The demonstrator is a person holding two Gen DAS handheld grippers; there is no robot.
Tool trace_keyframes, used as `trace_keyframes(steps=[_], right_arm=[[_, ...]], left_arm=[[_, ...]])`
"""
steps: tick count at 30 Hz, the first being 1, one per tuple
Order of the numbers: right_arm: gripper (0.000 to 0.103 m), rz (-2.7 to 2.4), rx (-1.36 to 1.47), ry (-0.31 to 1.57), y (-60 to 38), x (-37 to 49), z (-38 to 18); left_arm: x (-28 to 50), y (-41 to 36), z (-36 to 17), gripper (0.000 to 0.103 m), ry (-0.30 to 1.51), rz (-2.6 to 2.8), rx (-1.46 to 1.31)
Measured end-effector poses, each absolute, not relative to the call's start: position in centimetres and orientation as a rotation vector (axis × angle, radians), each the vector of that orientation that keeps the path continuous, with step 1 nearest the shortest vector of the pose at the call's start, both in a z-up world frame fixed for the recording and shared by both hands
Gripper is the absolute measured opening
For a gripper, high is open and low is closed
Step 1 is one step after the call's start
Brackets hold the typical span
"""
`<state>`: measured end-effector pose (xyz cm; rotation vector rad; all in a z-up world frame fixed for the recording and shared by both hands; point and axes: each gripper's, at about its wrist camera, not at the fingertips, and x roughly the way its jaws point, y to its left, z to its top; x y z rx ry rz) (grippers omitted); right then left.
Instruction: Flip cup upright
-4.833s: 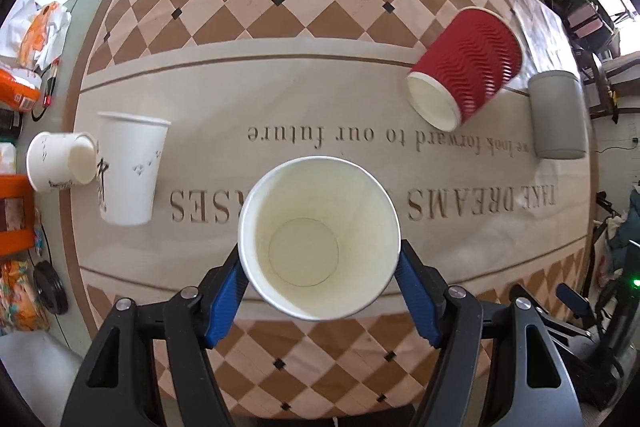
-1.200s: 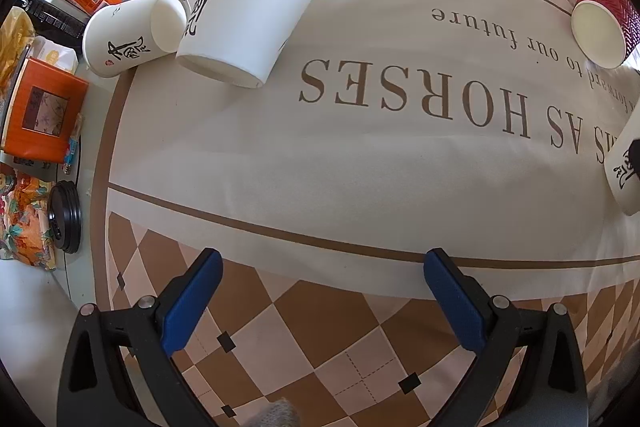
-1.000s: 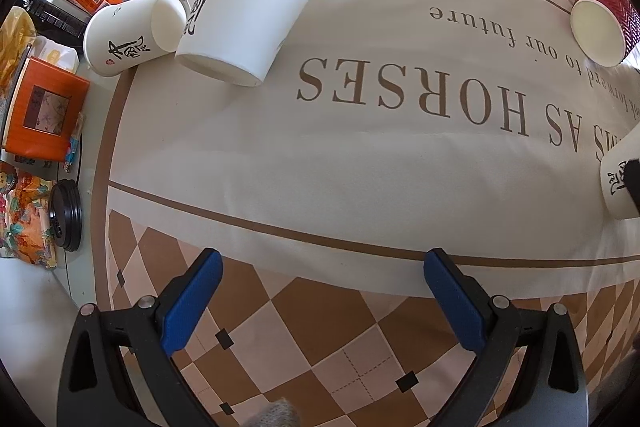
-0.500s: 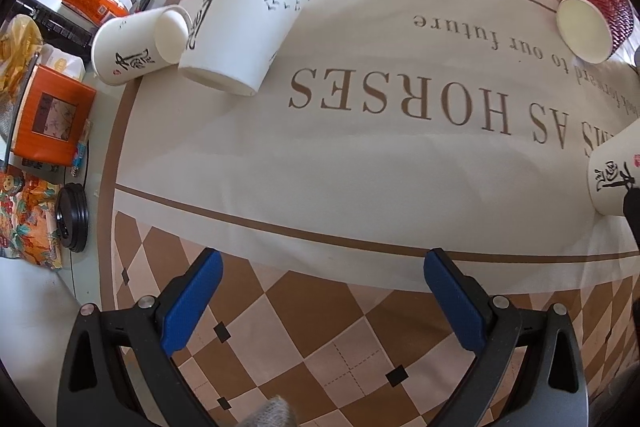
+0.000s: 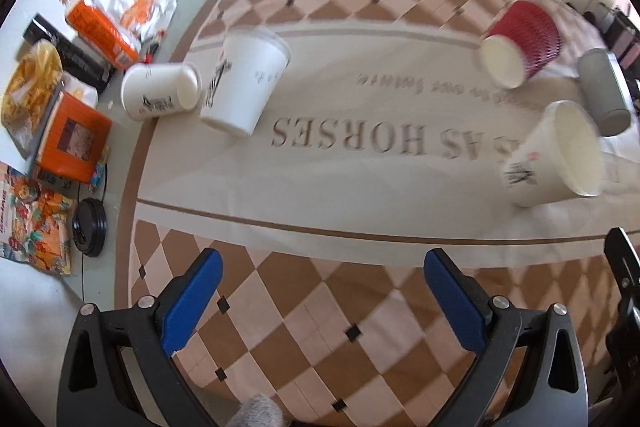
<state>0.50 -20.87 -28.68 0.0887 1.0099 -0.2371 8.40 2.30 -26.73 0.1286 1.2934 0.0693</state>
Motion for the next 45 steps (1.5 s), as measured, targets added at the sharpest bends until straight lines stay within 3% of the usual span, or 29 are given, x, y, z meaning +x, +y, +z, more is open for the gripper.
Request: trace_keyframes(steps=[24,35,45], right_arm=[[0.103,-0.262,0.085,1.010,-24.5,-6.3,-4.8],[0.103,-0.238,0.099,0.987,-24.0,-9.4,1.1],[0.103,-0.235,0.098,1.022,-23.9,-10.1,0.8]], left_arm=[[1.4,-0.9,-3.3,0.103,1.066,-0.043,0.109],[-2.1,-1.1,-0.3,0.103,1.077,-0.057,0.101],[-2.8,-1.2,-0.6,0.103,1.098,-0.061,0.094]])
